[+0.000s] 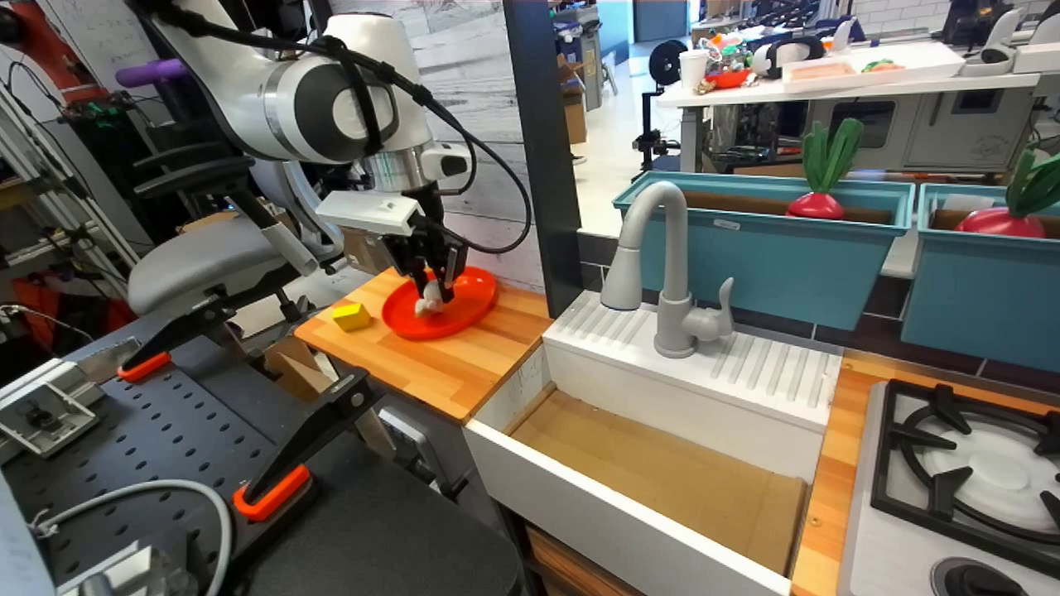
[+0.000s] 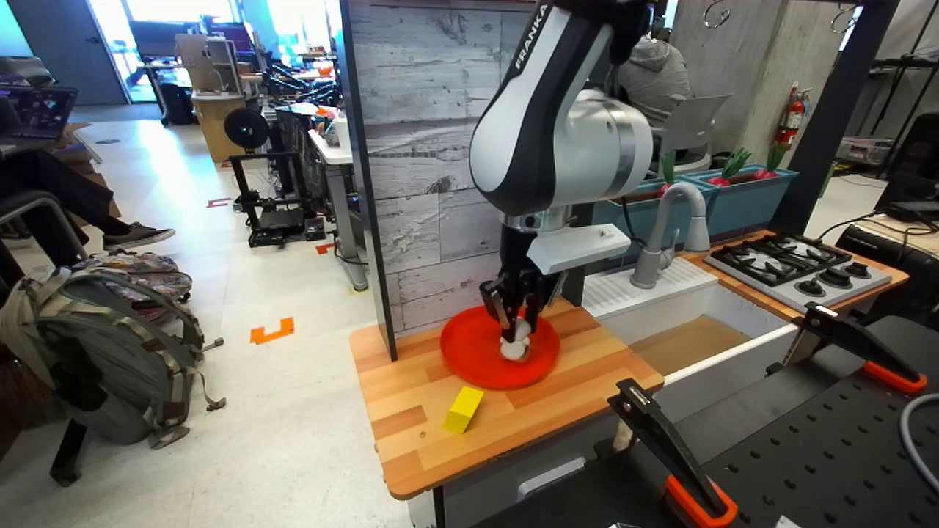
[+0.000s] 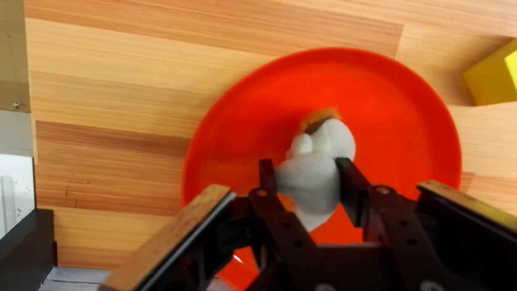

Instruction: Put the white toy on the orange plate

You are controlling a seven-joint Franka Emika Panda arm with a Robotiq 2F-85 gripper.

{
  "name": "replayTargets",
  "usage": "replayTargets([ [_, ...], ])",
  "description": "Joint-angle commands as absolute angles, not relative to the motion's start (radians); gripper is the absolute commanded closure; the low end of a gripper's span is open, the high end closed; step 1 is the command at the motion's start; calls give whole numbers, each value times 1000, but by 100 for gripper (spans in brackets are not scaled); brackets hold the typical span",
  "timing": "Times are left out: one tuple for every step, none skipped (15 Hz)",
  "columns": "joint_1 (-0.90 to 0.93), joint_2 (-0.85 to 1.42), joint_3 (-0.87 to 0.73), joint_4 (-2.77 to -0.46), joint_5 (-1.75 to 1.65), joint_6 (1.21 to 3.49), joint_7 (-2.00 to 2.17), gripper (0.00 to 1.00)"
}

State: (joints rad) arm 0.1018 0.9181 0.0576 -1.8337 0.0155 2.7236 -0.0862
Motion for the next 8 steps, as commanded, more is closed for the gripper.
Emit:
replayTargets([
  [123,940,37,-1785,-17,2676,-56,26],
  [123,935,37,-1787,-20,2663,-60,17],
  [123,922,39,-1800,-24,2653,-65,11],
  [122,899,42,-1823,-28,2649,-69,2],
  [119,880,48,-1843,-30,2650,-74,0],
  [116,847,55,-1876,-29,2652,-76,0],
  [112,820,60,-1907,-31,2660,-84,0],
  [113,790,59,-1941,-38,2670,-87,0],
])
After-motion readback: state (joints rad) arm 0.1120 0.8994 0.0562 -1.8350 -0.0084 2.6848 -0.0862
